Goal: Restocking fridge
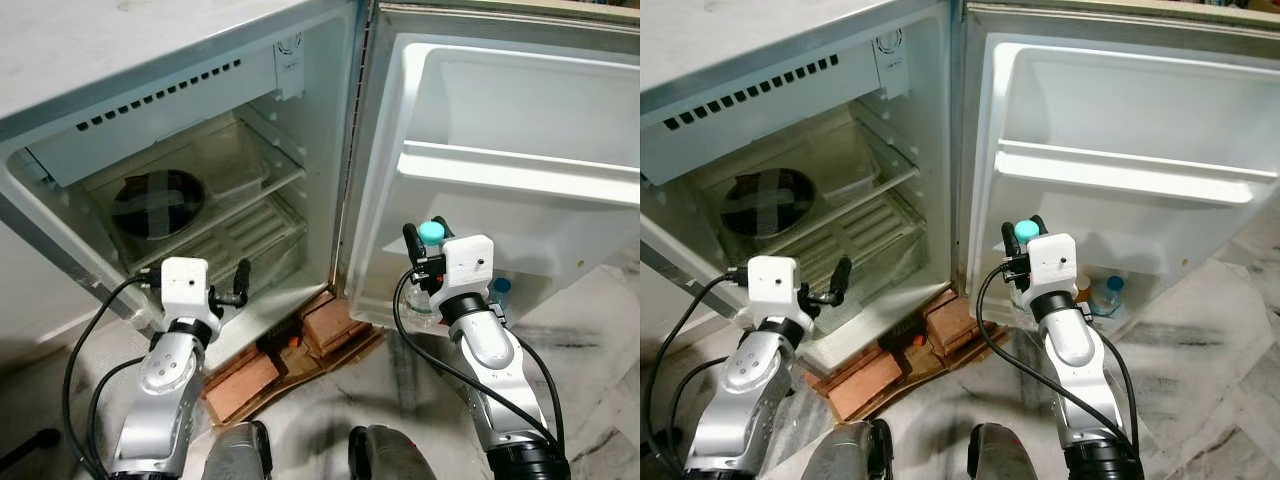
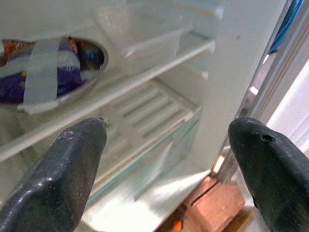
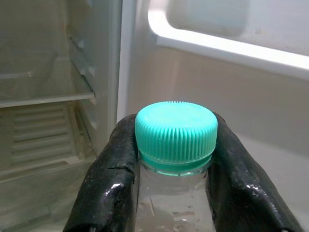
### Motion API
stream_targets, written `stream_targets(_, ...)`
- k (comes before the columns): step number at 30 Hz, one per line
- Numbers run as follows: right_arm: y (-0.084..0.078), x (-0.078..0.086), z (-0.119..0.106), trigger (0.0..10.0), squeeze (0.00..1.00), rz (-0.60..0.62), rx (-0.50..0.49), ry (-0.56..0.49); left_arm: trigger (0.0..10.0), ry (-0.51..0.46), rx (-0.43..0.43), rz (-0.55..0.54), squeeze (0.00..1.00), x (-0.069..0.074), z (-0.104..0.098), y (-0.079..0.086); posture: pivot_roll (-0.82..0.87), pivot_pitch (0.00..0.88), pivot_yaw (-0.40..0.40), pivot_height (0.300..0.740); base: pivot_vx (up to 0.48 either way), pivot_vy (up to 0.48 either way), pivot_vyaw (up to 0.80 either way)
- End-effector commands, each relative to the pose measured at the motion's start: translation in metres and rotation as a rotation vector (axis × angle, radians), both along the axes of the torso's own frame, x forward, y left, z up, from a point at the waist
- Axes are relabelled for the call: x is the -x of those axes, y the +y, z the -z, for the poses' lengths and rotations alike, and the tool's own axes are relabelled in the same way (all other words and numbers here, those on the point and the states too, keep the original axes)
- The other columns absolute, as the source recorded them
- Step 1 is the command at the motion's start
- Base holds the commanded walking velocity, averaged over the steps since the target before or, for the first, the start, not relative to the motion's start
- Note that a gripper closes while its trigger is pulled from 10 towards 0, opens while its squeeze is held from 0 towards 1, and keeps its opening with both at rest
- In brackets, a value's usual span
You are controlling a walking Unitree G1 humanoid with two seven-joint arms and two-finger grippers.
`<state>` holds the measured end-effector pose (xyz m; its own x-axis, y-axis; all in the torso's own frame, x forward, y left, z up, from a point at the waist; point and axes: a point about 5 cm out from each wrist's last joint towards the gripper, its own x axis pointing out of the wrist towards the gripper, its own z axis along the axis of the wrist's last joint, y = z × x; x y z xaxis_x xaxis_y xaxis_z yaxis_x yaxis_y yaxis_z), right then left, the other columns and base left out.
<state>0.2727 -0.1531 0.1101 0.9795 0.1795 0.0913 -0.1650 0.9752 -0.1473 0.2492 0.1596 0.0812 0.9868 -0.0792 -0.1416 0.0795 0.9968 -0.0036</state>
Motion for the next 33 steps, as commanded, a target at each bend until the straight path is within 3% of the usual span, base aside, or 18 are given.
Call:
stream_targets(1, 0.002, -0.002, -0.003, 10.0, 0.00, -0.003, -0.008, -0.018, 10.0, 0.001, -0.011, 0.002, 0.00, 0.002, -0.002, 0.002, 0.01, 0.177, -0.001, 0.724, 0.000, 0.000, 0.00)
stream_targets(6, 0.002, -0.006, -0.005, 10.0, 0.00, 0.001, -0.008, -0.026, 10.0, 0.013, -0.040, 0.002, 0.00, 0.001, -0.003, 0.001, 0.01, 0.188, 0.002, 0.697, 0.000, 0.000, 0.00)
stream_targets(12, -0.002, -0.007, -0.006, 10.0, 0.00, 0.019, -0.005, -0.036, 10.0, 0.036, -0.042, -0.032, 0.00, 0.008, 0.004, 0.012, 0.01, 0.178, 0.005, 0.697, 0.000, 0.000, 0.00)
stream_targets(20, 0.001, -0.009, -0.005, 10.0, 0.00, 0.018, -0.006, -0.037, 10.0, 0.035, -0.050, -0.012, 0.00, 0.003, 0.003, 0.007, 0.00, 0.174, 0.004, 0.692, 0.000, 0.000, 0.00)
stream_targets(30, 0.001, -0.009, -0.007, 10.0, 0.00, 0.013, -0.017, -0.051, 10.0, 0.029, -0.056, -0.007, 0.00, -0.001, 0.002, 0.011, 0.00, 0.176, 0.004, 0.624, 0.000, 0.000, 0.00)
stream_targets(33, 0.002, -0.010, -0.008, 10.0, 0.00, 0.015, -0.013, -0.050, 10.0, 0.014, -0.058, 0.000, 0.00, -0.005, -0.001, 0.011, 0.00, 0.175, 0.006, 0.624, 0.000, 0.000, 0.00)
